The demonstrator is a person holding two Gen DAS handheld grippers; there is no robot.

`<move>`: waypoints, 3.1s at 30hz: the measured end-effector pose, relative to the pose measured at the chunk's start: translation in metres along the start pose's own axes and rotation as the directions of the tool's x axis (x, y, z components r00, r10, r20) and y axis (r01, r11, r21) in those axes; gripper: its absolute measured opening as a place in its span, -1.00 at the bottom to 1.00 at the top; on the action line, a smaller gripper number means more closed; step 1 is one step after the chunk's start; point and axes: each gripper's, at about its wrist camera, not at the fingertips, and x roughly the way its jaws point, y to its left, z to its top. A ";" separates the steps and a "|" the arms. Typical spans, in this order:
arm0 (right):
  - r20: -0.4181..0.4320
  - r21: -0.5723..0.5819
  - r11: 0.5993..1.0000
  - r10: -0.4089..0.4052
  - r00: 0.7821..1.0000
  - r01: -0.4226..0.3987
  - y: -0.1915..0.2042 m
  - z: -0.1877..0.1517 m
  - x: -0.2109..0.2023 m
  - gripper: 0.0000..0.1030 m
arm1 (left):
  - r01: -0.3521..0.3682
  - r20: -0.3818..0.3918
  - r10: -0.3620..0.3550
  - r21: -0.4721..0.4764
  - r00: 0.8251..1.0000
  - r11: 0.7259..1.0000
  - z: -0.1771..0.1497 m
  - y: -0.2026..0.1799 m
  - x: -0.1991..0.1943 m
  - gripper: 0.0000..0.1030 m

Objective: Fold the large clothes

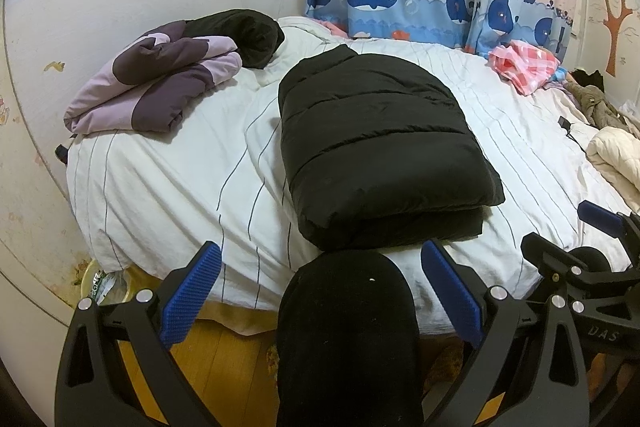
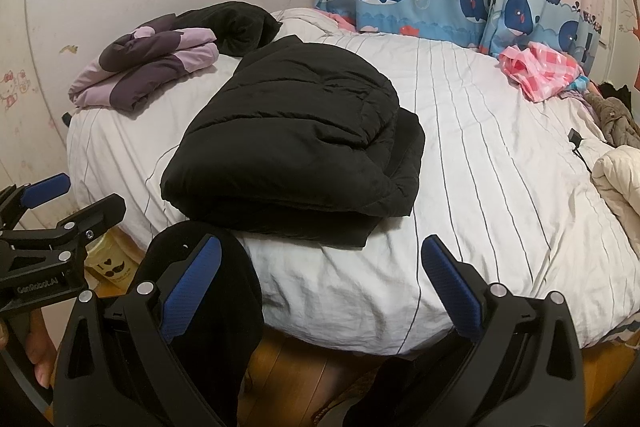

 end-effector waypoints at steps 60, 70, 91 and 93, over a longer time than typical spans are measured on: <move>-0.025 -0.024 0.999 0.033 0.999 -0.033 -0.023 -0.008 0.004 0.88 | -0.068 -0.039 0.067 -0.025 0.997 0.997 -0.004 -0.005 0.003 0.86; -0.028 -0.026 0.999 0.036 0.999 -0.036 -0.025 -0.009 0.005 0.88 | -0.072 -0.051 0.071 -0.031 0.996 0.997 -0.004 -0.003 0.004 0.86; -0.034 -0.031 0.999 0.042 0.999 -0.043 -0.026 -0.013 0.006 0.88 | -0.048 -0.085 0.044 -0.049 0.995 0.998 -0.003 -0.002 0.010 0.86; -0.034 -0.029 0.999 0.042 0.999 -0.043 -0.026 -0.014 0.006 0.88 | -0.043 -0.088 0.039 -0.050 0.995 0.998 -0.003 -0.003 0.010 0.86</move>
